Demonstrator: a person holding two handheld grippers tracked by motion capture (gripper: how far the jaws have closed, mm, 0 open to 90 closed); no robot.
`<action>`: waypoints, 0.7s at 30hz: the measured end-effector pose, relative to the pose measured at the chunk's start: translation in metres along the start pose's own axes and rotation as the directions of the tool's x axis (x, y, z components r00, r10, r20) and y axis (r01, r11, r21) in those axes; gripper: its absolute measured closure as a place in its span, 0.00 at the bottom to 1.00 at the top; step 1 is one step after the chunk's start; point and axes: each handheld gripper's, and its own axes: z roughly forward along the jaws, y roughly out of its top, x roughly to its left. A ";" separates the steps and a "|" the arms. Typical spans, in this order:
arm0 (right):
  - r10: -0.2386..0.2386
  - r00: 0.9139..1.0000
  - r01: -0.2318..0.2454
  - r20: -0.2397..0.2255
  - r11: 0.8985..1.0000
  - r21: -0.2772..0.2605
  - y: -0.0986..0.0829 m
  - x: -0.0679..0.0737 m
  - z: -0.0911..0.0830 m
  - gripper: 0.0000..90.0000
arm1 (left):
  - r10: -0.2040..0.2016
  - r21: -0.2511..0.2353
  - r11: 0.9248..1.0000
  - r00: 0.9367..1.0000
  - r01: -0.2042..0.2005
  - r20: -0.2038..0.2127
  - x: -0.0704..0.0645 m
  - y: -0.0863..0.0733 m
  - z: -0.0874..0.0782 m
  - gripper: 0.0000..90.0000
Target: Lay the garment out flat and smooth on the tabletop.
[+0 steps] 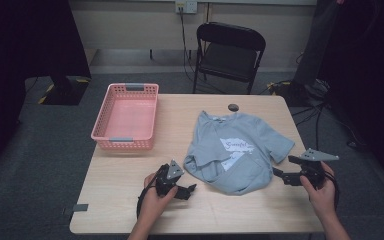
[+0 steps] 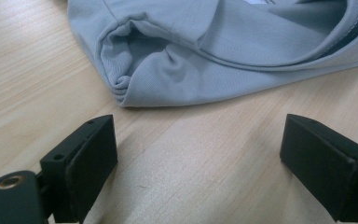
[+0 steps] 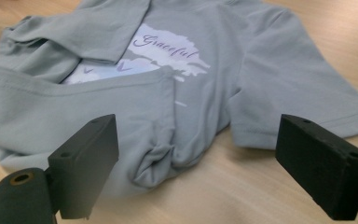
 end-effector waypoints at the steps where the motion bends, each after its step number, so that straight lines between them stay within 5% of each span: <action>1: -0.002 1.000 0.002 -0.001 1.000 0.002 -0.002 0.001 0.000 0.14 | 0.000 0.000 1.000 1.000 0.000 0.000 0.000 0.000 0.000 0.12; 21: -0.011 1.000 0.013 -0.028 0.997 0.071 -0.043 0.017 0.002 0.15 | 0.000 0.000 1.000 1.000 0.000 0.000 0.000 0.000 0.000 0.12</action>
